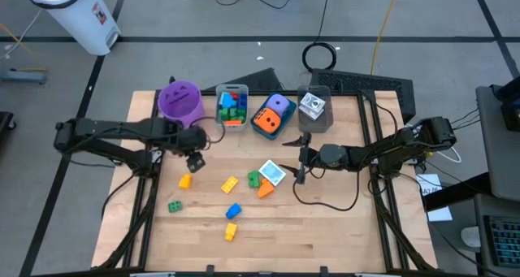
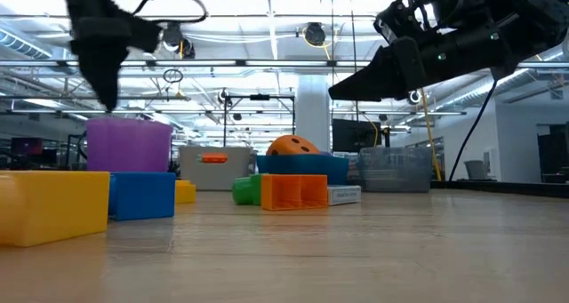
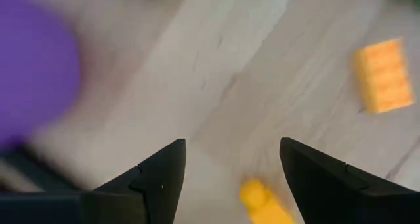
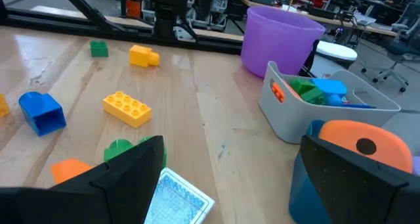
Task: Pick & Place Toys
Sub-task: Put the yellow game piece into the gray bin
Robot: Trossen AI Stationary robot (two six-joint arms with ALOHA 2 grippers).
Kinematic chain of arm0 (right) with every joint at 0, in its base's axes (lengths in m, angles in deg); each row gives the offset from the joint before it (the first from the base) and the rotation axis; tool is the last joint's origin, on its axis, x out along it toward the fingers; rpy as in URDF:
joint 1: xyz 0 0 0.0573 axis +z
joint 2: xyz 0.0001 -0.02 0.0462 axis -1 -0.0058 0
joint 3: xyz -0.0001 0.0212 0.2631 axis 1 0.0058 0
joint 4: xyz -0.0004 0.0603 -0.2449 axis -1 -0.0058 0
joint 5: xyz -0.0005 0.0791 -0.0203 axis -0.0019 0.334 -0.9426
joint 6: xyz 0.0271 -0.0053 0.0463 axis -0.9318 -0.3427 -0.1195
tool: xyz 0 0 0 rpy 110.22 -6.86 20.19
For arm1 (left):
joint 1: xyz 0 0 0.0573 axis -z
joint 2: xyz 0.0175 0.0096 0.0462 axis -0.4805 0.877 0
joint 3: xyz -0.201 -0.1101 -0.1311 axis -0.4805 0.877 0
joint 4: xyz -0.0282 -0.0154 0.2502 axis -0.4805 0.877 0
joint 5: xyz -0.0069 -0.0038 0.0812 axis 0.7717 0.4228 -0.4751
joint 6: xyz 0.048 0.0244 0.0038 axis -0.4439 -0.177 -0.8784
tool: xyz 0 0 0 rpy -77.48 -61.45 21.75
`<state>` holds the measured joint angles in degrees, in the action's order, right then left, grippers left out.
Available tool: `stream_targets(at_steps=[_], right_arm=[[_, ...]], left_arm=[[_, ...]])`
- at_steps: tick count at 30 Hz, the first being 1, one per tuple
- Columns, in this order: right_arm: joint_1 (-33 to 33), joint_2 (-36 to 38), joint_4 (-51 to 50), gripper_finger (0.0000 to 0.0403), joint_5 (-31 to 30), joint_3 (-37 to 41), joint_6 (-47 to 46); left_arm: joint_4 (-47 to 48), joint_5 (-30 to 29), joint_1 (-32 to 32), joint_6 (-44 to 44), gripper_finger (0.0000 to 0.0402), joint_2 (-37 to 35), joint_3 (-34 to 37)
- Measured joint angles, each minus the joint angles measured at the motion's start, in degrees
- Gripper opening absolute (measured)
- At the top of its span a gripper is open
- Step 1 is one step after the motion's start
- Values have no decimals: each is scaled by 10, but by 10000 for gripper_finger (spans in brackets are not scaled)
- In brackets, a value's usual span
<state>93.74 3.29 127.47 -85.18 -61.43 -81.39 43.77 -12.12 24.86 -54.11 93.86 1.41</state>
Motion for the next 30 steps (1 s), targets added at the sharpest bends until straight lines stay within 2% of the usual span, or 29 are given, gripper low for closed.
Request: stream_targets(at_steps=[7,14,19,25,30], right_arm=[[0,0,1,348,0,0,-42],[9,0,-13,348,10,0,-81],[24,0,-12,348,60,0,-104],[49,0,-12,348,58,0,-108],[60,0,-11,348,58,0,-108]], left_arm=[[102,0,71,268,255,-1,24],[95,18,171,494,255,-1,43],[45,33,243,605,255,2,59],[32,33,310,712,255,37,66],[30,42,341,764,255,84,66]])
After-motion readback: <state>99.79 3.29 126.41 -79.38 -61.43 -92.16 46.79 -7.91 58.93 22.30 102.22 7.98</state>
